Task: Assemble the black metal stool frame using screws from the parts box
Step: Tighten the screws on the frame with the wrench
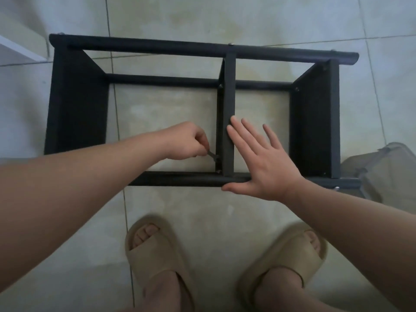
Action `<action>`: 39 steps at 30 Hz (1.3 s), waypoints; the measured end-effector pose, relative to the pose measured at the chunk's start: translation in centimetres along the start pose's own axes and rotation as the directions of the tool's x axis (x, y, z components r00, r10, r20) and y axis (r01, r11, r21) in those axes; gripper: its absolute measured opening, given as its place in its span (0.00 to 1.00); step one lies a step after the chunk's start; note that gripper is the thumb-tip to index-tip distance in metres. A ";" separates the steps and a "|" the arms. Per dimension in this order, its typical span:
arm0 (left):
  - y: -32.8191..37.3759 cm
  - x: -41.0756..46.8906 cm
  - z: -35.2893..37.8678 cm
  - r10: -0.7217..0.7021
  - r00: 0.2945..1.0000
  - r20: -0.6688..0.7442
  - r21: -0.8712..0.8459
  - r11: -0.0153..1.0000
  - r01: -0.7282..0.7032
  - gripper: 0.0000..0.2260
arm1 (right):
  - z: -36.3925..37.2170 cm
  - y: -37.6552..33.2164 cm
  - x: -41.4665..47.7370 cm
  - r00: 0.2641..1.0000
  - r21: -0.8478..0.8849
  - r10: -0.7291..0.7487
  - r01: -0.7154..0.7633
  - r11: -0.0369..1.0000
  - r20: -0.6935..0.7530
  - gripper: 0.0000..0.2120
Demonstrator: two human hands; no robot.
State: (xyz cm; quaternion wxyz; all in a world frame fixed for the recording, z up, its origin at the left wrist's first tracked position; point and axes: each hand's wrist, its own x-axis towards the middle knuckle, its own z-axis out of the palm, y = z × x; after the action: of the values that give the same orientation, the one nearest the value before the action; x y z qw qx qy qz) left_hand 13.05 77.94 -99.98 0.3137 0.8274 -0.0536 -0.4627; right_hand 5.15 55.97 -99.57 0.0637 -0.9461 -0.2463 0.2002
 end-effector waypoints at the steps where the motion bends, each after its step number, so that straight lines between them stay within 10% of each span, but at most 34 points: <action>1: -0.1 0.1 0.4 0.007 1.000 -0.001 -0.079 0.997 -0.007 0.08 | 0.0 0.0 0.0 1.000 0.002 -0.001 0.001 1.000 -0.001 0.55; 12: -1.1 0.0 2.6 -0.061 0.994 0.086 -0.694 0.712 0.104 0.04 | 0.2 0.2 0.1 0.999 -0.001 -0.026 0.026 1.000 -0.036 0.55; 39: 0.2 -0.4 2.6 -0.086 0.996 0.005 -0.572 0.817 0.073 0.04 | -0.1 -0.1 0.1 0.999 0.035 -0.015 0.016 0.999 -0.033 0.55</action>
State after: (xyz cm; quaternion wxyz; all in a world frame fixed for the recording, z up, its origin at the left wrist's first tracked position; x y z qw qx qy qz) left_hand 10.81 76.73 -100.59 0.5279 0.7018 0.1254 -0.4615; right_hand 5.18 56.09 -99.50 0.0860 -0.9461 -0.2490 0.1887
